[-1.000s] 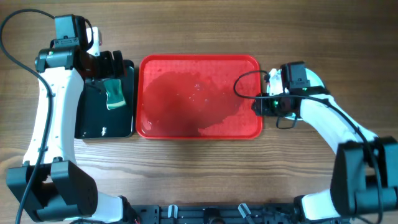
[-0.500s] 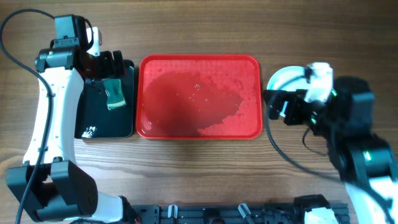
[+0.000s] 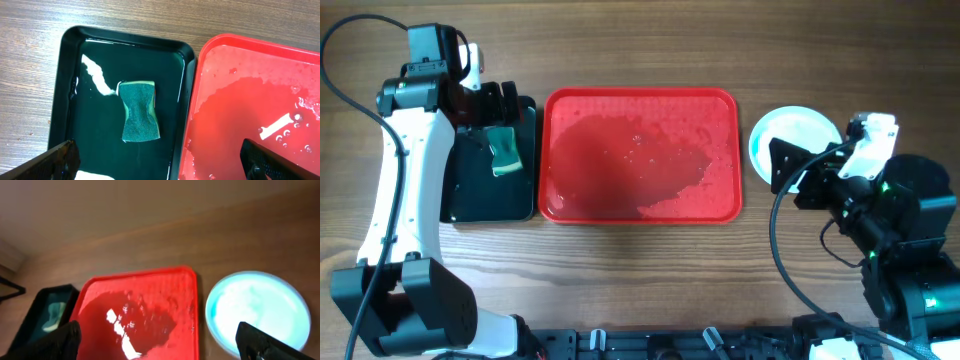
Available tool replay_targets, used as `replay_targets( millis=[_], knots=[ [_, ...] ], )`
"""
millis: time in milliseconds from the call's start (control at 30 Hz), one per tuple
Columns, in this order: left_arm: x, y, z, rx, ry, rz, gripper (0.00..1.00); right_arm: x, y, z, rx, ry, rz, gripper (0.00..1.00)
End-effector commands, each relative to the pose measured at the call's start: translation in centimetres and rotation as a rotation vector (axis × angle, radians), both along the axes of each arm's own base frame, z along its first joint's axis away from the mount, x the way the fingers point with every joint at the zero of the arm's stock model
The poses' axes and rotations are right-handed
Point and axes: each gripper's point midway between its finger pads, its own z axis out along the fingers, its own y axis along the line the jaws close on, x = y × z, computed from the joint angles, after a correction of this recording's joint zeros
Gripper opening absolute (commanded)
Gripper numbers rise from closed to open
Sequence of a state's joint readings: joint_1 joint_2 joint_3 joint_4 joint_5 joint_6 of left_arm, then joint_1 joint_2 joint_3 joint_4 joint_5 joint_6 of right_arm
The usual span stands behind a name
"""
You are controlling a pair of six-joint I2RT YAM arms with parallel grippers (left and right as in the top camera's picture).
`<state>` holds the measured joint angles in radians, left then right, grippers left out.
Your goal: Clean dirty plates on tray and stack at the side
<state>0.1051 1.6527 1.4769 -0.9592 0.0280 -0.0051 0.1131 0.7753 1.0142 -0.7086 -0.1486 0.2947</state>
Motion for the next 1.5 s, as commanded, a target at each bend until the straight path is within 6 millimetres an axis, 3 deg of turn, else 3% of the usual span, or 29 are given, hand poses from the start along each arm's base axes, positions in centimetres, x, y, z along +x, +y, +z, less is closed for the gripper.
replay_targets(
  millis=[0,167,300,433,533,900,1000,1067,1133,1200,1467],
  knots=[
    [0.2,0.0,0.1,-0.012,-0.005,0.001,1.00,-0.3,-0.7,0.1,-0.147,-0.129,0.038,1.00],
    [0.2,0.0,0.1,-0.012,-0.005,0.001,1.00,-1.3,-1.4,-1.8,-0.177,-0.336,0.012,1.00],
    [0.2,0.0,0.1,-0.012,-0.005,0.001,1.00,-2.4,-1.6,-6.2,-0.171,-0.478,-0.003,1.00],
    [0.2,0.0,0.1,-0.012,-0.005,0.001,1.00,-2.7,-1.6,-10.6,-0.172,-0.498,-0.004,1.00],
    [0.2,0.0,0.1,-0.012,-0.005,0.001,1.00,-2.7,-1.6,-12.7,-0.172,-0.493,-0.003,1.00],
    [0.2,0.0,0.1,-0.012,-0.005,0.001,1.00,-2.5,-1.7,-12.5,-0.215,-0.544,-0.006,1.00],
    [0.2,0.0,0.1,-0.012,-0.005,0.001,1.00,-2.9,-2.0,-8.3,-0.216,-0.714,-0.040,1.00],
    [0.2,0.0,0.1,-0.012,-0.005,0.001,1.00,-3.1,-2.0,-7.4,-0.216,-0.750,-0.045,1.00],
    [0.2,0.0,0.1,-0.012,-0.005,0.001,1.00,-2.7,-2.0,-9.3,-0.240,-0.677,-0.032,1.00],
    [0.2,0.0,0.1,-0.012,-0.005,0.001,1.00,-2.5,-1.9,-12.4,-0.247,-0.552,-0.013,1.00],
    [0.2,0.0,0.1,-0.012,-0.005,0.001,1.00,-2.5,-1.8,-12.8,-0.244,-0.536,-0.005,1.00]
  ],
)
